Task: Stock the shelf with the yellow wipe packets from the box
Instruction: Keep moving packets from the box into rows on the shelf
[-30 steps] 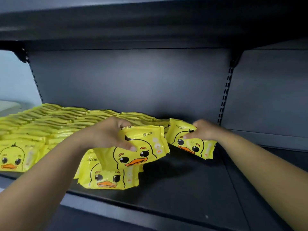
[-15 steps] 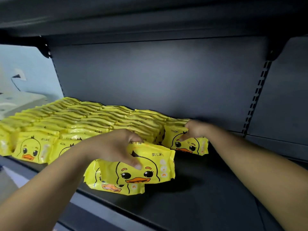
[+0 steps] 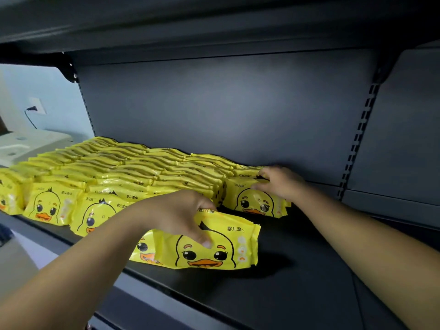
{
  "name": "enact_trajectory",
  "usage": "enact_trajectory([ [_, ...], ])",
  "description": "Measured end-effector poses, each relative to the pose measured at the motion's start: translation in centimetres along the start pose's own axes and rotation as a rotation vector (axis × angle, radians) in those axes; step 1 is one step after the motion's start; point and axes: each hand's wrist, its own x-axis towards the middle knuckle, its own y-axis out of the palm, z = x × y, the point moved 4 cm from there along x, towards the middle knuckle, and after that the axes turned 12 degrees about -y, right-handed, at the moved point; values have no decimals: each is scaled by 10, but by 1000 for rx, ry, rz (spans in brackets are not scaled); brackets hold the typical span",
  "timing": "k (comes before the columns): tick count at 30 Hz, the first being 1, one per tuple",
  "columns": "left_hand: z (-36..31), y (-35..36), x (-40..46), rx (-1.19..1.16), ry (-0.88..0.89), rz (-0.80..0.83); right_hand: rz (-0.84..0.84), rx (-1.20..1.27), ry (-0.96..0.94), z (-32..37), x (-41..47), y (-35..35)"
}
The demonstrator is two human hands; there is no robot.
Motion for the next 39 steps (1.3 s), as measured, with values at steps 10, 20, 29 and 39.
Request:
enact_trajectory([
  [10, -48, 8, 48, 46, 83, -52, 351, 821, -38, 37, -104, -16],
  [20, -10, -24, 41, -133, 97, -405, -15, 768, 260, -6, -75, 15],
  [29, 53, -24, 5, -94, 55, -464, -79, 376, 338, -6, -46, 20],
  [39, 69, -9, -27, -139, 122, -553, -290, 17, 277, 57, -94, -7],
])
